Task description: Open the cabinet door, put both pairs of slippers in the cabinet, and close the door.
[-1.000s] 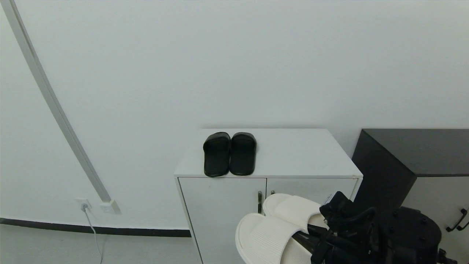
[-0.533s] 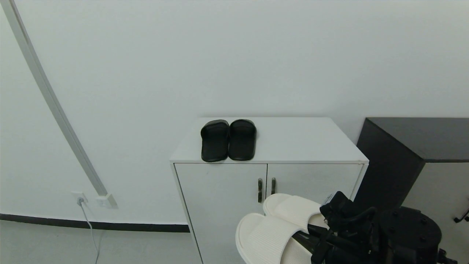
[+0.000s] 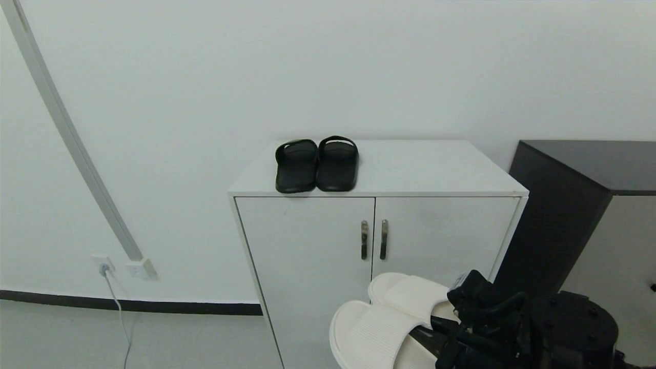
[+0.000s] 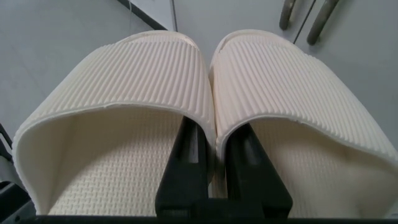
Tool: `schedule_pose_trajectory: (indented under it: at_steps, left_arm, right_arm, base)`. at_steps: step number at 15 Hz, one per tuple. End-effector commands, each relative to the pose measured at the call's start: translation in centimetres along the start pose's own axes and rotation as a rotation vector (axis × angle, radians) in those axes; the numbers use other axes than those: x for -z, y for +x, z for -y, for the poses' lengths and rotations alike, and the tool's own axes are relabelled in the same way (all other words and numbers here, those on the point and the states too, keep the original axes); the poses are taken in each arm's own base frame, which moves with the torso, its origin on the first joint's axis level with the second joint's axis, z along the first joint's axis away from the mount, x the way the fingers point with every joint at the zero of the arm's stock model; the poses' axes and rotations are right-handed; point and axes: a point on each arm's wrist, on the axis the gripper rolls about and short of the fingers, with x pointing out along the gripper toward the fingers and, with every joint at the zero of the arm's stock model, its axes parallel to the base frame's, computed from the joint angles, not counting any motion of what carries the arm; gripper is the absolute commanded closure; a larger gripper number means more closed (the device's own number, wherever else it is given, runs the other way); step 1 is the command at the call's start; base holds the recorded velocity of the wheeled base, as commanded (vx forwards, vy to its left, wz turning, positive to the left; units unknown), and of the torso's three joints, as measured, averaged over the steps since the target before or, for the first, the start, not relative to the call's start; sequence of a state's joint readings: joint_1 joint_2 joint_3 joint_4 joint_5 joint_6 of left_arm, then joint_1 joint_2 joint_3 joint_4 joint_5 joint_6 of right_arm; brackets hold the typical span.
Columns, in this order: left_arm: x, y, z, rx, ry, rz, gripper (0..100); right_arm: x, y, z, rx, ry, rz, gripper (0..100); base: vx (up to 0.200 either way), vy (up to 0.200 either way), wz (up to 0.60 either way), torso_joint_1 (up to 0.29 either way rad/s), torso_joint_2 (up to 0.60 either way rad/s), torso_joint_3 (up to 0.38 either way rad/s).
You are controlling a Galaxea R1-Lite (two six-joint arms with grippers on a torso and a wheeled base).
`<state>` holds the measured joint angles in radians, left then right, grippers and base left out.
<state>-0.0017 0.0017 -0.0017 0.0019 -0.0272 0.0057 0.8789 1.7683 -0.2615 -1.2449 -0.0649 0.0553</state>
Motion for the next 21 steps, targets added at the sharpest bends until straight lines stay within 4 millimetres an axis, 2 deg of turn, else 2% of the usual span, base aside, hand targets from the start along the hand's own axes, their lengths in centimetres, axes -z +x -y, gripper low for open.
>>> schedule_pose_trajectory:
  at_steps: [1, 9, 16, 21]
  left_arm:
    - [0.00, 0.00, 0.00, 0.000, 0.000, 0.000, 0]
    - [0.00, 0.01, 0.00, 0.002, 0.003, -0.001, 0]
    - [0.00, 0.01, 0.01, 0.003, 0.003, -0.001, 0]
    - [-0.01, 0.00, 0.00, -0.001, 0.004, 0.002, 0]
  right_arm:
    - [-0.03, -0.03, -0.04, -0.002, 0.000, 0.003, 100]
    - [0.08, 0.00, 0.00, 0.000, 0.001, -0.003, 100]
    - [0.12, 0.02, 0.00, 0.000, 0.001, -0.005, 100]
    - [0.16, 0.05, 0.01, 0.003, -0.001, -0.008, 100]
  base:
    - [0.000, 0.000, 0.00, -0.173, 0.51, 0.325]
    - [0.000, 0.000, 0.00, -0.151, 0.48, 0.327]
    - [0.000, 0.000, 0.00, -0.072, 0.44, 0.352]
    - [0.000, 0.000, 0.00, 0.000, 0.02, 0.004]
